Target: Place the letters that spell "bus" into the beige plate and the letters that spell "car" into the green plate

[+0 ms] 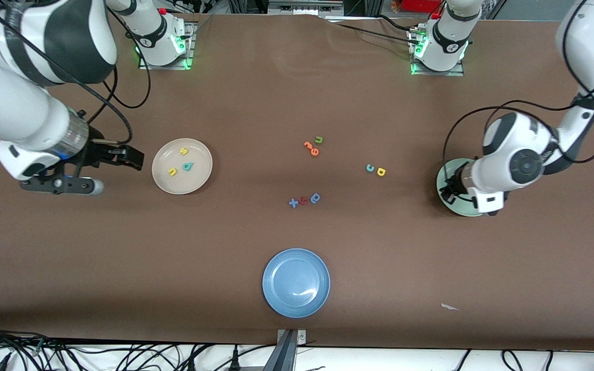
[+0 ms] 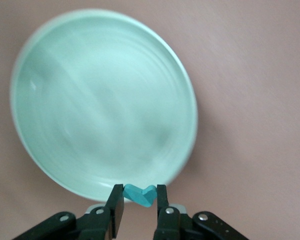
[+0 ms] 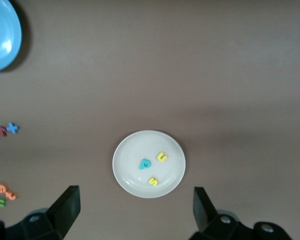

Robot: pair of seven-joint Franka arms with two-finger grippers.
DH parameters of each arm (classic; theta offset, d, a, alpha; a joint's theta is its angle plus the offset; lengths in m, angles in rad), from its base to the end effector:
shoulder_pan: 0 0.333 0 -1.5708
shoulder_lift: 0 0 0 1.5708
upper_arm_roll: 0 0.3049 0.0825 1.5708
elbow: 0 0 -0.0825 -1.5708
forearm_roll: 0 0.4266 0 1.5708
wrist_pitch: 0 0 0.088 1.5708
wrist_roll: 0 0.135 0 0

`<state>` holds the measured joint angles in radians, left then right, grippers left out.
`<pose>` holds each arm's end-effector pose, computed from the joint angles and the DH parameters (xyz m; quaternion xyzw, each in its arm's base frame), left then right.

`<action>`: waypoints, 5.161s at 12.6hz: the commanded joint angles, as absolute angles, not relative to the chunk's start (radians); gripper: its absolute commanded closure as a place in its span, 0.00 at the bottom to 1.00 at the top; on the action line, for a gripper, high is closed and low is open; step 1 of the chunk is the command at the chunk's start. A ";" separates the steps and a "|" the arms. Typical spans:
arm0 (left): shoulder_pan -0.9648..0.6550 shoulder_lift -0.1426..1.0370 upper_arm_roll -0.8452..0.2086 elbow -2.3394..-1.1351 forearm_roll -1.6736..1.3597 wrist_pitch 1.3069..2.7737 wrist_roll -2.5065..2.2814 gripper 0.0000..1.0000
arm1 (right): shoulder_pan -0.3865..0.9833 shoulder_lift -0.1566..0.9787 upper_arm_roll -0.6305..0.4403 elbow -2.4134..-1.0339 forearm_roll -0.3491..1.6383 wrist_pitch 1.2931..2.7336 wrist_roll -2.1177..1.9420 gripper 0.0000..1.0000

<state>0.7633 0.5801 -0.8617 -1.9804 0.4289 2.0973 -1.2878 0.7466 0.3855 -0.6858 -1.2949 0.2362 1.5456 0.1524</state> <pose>0.5994 -0.0427 0.1796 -0.8816 -0.4575 0.1121 0.0312 0.6686 0.1450 0.5204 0.9992 -0.0306 -0.0259 0.0054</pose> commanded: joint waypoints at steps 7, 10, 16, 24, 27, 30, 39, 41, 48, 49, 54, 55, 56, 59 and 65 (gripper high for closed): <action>0.764 0.597 -0.917 -1.985 0.489 2.071 -1.290 0.00 | 0.614 0.359 -0.570 -1.223 0.190 1.487 0.115 0.00; 0.626 0.620 -0.925 -1.987 0.489 2.106 -1.504 0.00 | 0.325 0.286 -0.191 -1.245 0.054 1.437 0.118 0.00; 0.490 0.649 -0.908 -2.070 0.528 2.323 -1.853 0.03 | 0.092 0.076 0.001 -1.558 -0.009 1.544 0.123 0.00; 0.483 0.693 -0.893 -2.155 0.730 2.428 -2.155 0.05 | -0.014 -0.011 0.038 -1.704 -0.003 1.654 0.087 0.00; 0.463 0.716 -0.876 -2.149 0.791 2.431 -2.216 0.09 | -0.014 -0.009 0.038 -1.692 -0.002 1.646 0.086 0.00; 0.459 0.733 -0.873 -2.148 0.841 2.433 -2.270 0.20 | -0.014 -0.015 0.031 -1.692 -0.003 1.628 0.089 0.00; 0.440 0.732 -0.873 -2.143 0.842 2.431 -2.299 0.89 | -0.014 -0.012 0.018 -1.690 0.009 1.618 0.084 0.00; 0.448 0.723 -0.873 -2.137 0.842 2.428 -2.292 0.98 | -0.014 -0.012 0.018 -1.690 0.009 1.618 0.086 0.00; 0.766 0.667 -1.047 -2.114 0.806 2.266 -1.960 1.00 | -0.009 -0.012 0.021 -1.687 0.006 1.620 0.086 0.00; 0.808 0.667 -1.060 -2.111 0.776 2.222 -1.869 1.00 | -0.009 -0.012 0.021 -1.689 0.008 1.618 0.086 0.00; 0.925 0.670 -1.057 -2.112 0.732 2.120 -1.560 0.86 | -0.009 -0.011 0.020 -1.689 0.009 1.618 0.084 0.00; 0.923 0.670 -1.057 -2.111 0.730 2.120 -1.562 0.46 | -0.009 -0.011 0.020 -1.689 0.008 1.618 0.084 0.00; 0.917 0.670 -1.058 -2.111 0.730 2.120 -1.565 0.15 | -0.009 -0.011 0.020 -1.689 0.008 1.618 0.086 0.00; 0.850 0.672 -1.060 -2.105 0.694 2.121 -1.632 0.02 | -0.009 -0.011 0.021 -1.689 0.008 1.618 0.084 0.00; 0.582 0.701 -1.048 -2.102 0.672 2.206 -1.928 0.05 | -0.009 -0.011 0.020 -1.689 0.008 1.618 0.084 0.00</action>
<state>0.6360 0.6938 -1.0586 -2.1058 0.6903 2.1778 -1.8623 -0.0016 -0.0005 0.0141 -1.6872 0.0039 1.6280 0.1014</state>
